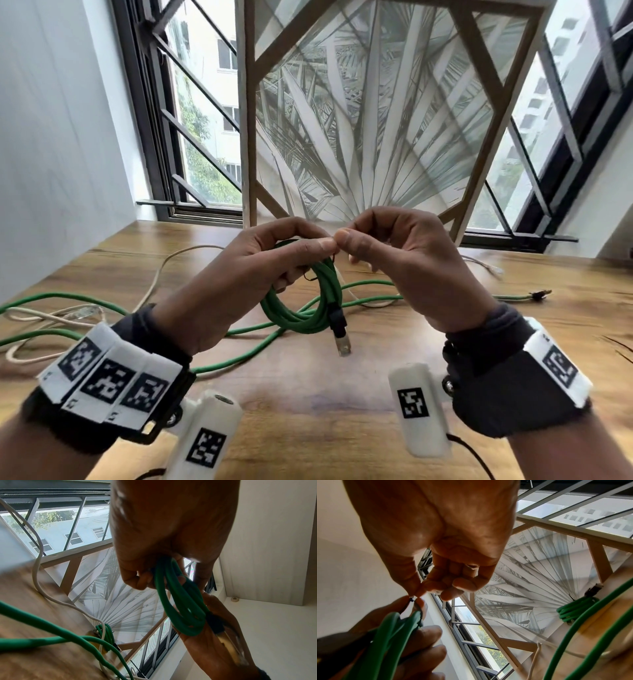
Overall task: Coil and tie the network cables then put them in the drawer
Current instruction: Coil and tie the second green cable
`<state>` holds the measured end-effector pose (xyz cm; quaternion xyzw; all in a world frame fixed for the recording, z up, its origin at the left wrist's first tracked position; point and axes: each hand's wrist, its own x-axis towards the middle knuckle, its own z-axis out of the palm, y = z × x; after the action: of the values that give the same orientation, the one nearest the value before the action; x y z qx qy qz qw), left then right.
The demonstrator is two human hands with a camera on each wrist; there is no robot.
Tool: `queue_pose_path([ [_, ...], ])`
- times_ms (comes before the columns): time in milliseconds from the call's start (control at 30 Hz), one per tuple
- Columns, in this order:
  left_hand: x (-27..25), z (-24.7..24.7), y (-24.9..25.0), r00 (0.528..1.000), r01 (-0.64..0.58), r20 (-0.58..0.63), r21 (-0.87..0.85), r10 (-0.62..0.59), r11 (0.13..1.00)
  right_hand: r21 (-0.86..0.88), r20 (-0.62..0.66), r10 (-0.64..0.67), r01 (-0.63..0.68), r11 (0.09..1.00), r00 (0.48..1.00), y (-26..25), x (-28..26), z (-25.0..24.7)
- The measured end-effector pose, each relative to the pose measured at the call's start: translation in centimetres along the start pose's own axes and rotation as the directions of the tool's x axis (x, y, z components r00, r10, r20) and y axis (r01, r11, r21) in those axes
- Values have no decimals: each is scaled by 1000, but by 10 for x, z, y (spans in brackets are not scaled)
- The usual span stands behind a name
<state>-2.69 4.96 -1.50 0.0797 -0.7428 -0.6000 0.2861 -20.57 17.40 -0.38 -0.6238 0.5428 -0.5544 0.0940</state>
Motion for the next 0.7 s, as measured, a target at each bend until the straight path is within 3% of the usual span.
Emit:
queue_pose_path([
  [400, -1, 5, 0, 1000, 21, 9, 2, -21, 1000, -100, -67, -5, -2, 995, 998, 1, 2, -2],
  [567, -1, 8, -2, 998, 25, 49, 27, -27, 999, -312, -132, -57, 13, 950, 990, 1, 2, -9],
  [700, -1, 8, -3, 997, 34, 73, 37, -37, 999, -361, -134, -67, 14, 933, 989, 0, 1, -6],
])
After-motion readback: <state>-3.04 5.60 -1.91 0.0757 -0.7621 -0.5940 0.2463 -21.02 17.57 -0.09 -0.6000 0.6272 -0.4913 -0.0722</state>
